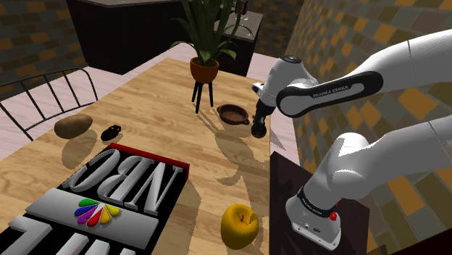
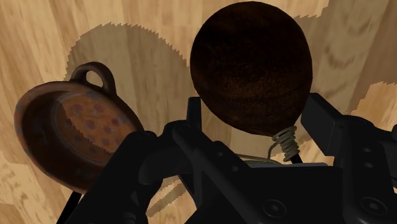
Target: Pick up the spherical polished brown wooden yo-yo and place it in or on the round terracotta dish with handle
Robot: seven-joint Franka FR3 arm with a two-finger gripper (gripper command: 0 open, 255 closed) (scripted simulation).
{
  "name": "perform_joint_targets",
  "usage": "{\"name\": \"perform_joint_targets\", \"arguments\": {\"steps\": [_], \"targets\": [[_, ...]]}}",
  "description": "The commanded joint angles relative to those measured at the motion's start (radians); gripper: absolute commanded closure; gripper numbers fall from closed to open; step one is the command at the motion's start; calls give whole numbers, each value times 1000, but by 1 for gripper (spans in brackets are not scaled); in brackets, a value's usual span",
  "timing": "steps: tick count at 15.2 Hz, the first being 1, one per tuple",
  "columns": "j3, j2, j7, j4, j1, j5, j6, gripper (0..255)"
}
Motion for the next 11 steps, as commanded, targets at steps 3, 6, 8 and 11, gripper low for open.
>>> {"name": "perform_joint_targets", "arguments": {"steps": [3,6,8,11], "targets": [[9,-46,-10,29,4,14,-75,255],[-2,-10,-24,73,11,21,-80,255],[-33,84,-52,141,26,33,-49,255],[-79,216,-103,247,54,67,-16,255]]}}
